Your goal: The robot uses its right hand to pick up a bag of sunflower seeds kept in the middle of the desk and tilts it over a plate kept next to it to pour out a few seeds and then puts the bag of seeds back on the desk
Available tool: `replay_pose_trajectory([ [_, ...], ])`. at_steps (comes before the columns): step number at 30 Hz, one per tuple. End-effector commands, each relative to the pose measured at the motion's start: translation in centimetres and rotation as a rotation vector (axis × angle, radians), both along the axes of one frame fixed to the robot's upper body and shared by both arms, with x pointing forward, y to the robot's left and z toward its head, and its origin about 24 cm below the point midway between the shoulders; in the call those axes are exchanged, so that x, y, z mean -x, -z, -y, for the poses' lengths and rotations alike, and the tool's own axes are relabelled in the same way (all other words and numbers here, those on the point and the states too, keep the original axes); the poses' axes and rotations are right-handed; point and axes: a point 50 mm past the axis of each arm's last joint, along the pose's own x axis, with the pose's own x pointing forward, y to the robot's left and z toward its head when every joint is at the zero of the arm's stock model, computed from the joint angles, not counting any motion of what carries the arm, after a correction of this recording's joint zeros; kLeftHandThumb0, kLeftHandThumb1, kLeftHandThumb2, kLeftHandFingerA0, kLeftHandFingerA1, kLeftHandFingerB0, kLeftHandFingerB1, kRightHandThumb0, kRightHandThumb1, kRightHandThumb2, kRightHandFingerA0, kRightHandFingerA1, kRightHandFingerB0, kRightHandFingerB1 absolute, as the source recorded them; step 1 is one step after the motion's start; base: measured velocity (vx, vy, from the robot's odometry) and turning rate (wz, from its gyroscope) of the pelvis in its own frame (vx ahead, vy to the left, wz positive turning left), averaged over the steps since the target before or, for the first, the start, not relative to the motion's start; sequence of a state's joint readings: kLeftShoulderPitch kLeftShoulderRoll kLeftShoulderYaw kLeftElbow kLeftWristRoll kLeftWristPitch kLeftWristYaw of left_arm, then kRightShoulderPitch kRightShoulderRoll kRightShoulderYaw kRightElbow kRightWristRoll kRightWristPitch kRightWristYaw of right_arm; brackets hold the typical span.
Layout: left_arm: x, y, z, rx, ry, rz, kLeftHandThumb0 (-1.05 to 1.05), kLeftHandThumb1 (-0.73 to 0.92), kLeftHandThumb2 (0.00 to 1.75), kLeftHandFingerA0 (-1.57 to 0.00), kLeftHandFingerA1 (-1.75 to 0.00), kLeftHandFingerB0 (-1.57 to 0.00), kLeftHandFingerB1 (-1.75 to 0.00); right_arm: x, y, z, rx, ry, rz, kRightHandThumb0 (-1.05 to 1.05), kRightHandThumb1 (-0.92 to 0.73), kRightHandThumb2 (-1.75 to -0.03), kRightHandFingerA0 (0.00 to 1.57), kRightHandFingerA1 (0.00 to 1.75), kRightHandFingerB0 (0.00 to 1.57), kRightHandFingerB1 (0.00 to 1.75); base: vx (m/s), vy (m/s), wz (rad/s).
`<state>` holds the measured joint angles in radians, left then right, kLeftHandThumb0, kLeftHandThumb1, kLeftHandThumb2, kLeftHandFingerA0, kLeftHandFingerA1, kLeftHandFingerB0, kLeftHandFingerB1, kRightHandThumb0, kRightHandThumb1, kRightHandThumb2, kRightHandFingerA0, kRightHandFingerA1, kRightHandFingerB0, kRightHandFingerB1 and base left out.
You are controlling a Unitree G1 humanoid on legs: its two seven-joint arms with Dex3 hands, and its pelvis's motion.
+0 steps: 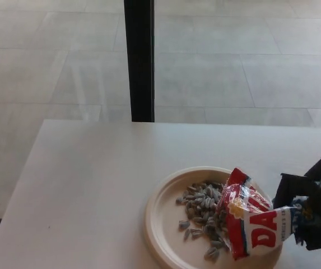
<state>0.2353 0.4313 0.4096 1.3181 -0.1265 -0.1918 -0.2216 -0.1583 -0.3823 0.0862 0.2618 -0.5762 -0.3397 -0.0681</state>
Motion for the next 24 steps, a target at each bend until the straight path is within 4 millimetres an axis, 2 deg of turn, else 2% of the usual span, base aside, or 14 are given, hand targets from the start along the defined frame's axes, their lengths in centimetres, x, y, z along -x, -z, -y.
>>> replay_pose_trajectory([
  [1,0.6,0.0,0.0,-0.01,-0.012,-0.017,-0.8,0.73,0.62,-0.46,-0.51,-0.52,-0.39,1.4,2.7,0.9,-0.335,0.191,-0.019,-0.16,-0.63,-0.99,0.81,1.75,0.73,1.65,0.0,0.0,0.0],
  [6,0.7,0.0,0.0,-0.002,-0.028,-0.009,-0.82,0.71,0.62,-0.45,-0.5,-0.48,-0.38,1.9,3.3,0.8,-0.336,0.224,-0.003,-0.18,-0.65,-0.98,0.83,1.75,0.72,1.65,0.0,0.0,0.0],
  [8,0.9,-0.1,0.0,-0.017,0.016,-0.041,-0.82,0.74,0.63,-0.48,-0.49,-0.49,-0.37,2.0,3.7,0.8,-0.361,0.252,0.016,-0.19,-0.55,-1.12,0.82,1.75,0.73,1.65,0.0,0.0,0.0],
  [10,1.0,0.0,0.0,-0.011,-0.012,-0.029,-0.79,0.71,0.62,-0.49,-0.5,-0.52,-0.39,2.1,3.8,0.8,-0.38,0.268,0.035,-0.26,-0.66,-0.97,0.84,1.75,0.73,1.65,0.0,0.0,0.0],
  [15,1.2,0.1,0.2,0.004,-0.042,-0.018,-0.78,0.72,0.62,-0.49,-0.5,-0.53,-0.39,2.4,4.4,0.8,-0.384,0.287,0.038,-0.25,-0.64,-0.96,0.83,1.75,0.73,1.66,0.0,0.0,0.0],
  [17,1.2,0.1,0.2,0.002,-0.045,-0.019,-0.79,0.72,0.62,-0.49,-0.5,-0.54,-0.39,2.5,4.8,0.8,-0.391,0.287,0.036,-0.21,-0.57,-1.04,0.82,1.75,0.71,1.68,0.0,0.0,0.0],
  [18,1.2,0.2,0.2,-0.001,-0.039,-0.026,-0.8,0.72,0.62,-0.49,-0.5,-0.55,-0.39,2.6,5.1,0.8,-0.403,0.299,0.024,-0.21,-0.59,-1.05,0.81,1.73,0.72,1.61,0.0,0.0,0.0],
  [19,1.1,0.2,0.2,0.0,-0.039,-0.028,-0.8,0.72,0.62,-0.49,-0.5,-0.55,-0.39,2.7,5.3,0.8,-0.418,0.311,0.007,-0.21,-0.59,-1.05,0.81,1.73,0.72,1.61,0.0,0.0,0.0],
  [20,1.0,0.1,0.2,-0.002,-0.034,-0.024,-0.79,0.72,0.62,-0.49,-0.5,-0.55,-0.39,2.6,5.3,0.8,-0.415,0.315,0.009,-0.22,-0.63,-1.02,0.84,1.72,0.72,1.49,0.0,0.0,0.0],
  [21,1.0,0.1,0.2,-0.003,-0.033,-0.024,-0.79,0.72,0.62,-0.49,-0.5,-0.55,-0.39,2.6,5.3,0.8,-0.415,0.315,0.01,-0.22,-0.63,-1.02,0.84,1.72,0.72,1.49,0.0,0.0,0.0],
  [22,1.0,0.1,0.1,-0.011,-0.011,-0.034,-0.8,0.73,0.63,-0.51,-0.52,-0.55,-0.39,2.7,5.6,0.7,-0.407,0.324,-0.004,-0.24,-0.73,-0.82,0.81,1.68,0.72,1.05,0.0,0.0,0.0],
  [23,0.9,0.1,0.2,-0.007,-0.028,-0.023,-0.79,0.72,0.62,-0.52,-0.52,-0.54,-0.39,2.7,5.8,0.7,-0.413,0.331,-0.013,-0.23,-0.75,-0.8,0.84,1.67,0.71,0.91,0.0,0.0,0.0],
  [24,0.9,0.1,0.2,-0.015,-0.004,-0.041,-0.85,0.62,0.74,-0.49,-0.54,-0.5,-0.42,2.7,5.9,0.6,-0.419,0.329,-0.015,-0.21,-0.75,-0.81,0.84,1.66,0.68,0.8,0.0,0.0,0.0],
])
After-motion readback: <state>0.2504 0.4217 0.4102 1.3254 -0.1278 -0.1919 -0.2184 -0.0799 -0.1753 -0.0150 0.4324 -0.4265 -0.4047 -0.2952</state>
